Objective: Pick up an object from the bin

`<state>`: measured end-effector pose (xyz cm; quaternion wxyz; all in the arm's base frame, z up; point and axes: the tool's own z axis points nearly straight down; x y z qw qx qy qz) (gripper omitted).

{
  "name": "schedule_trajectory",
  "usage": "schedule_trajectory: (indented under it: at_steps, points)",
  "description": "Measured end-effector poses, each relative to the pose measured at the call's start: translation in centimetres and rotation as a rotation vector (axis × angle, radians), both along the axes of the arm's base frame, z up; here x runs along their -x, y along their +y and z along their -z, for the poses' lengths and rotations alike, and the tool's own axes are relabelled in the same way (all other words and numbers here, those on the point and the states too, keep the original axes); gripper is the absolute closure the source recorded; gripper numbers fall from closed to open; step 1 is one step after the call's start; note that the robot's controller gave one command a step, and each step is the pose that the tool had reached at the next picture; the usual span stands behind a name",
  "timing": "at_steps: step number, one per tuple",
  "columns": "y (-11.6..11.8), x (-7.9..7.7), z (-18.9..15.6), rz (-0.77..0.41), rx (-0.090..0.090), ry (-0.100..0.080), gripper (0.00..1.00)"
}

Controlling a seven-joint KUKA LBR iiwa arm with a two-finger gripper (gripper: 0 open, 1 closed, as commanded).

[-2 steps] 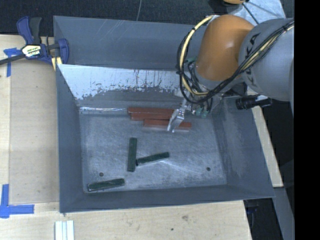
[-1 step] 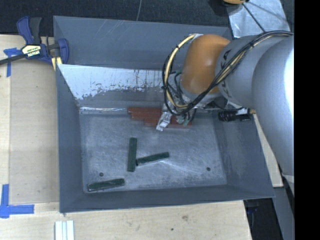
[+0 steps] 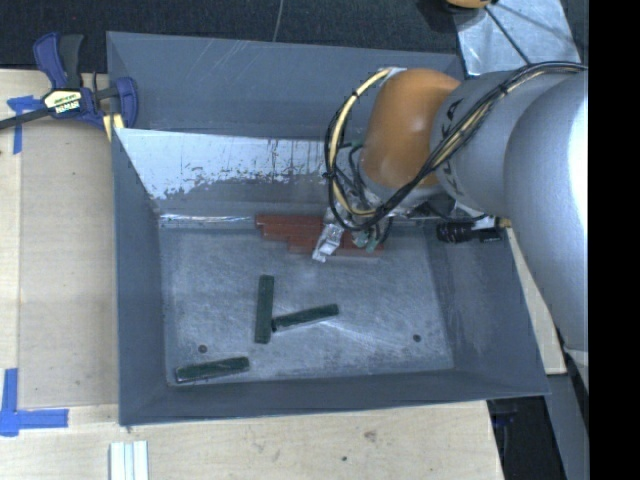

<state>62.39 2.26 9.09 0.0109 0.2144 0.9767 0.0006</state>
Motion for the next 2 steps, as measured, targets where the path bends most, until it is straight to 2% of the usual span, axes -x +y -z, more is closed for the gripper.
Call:
schedule_trajectory:
  at_steps: [1, 2]
  points:
    - [-0.2, 1.5, -3.0, -0.067, -0.001, 0.022, 1.00]
    - [0.5, 0.8, -16.4, -0.077, -0.002, 0.019, 1.00]
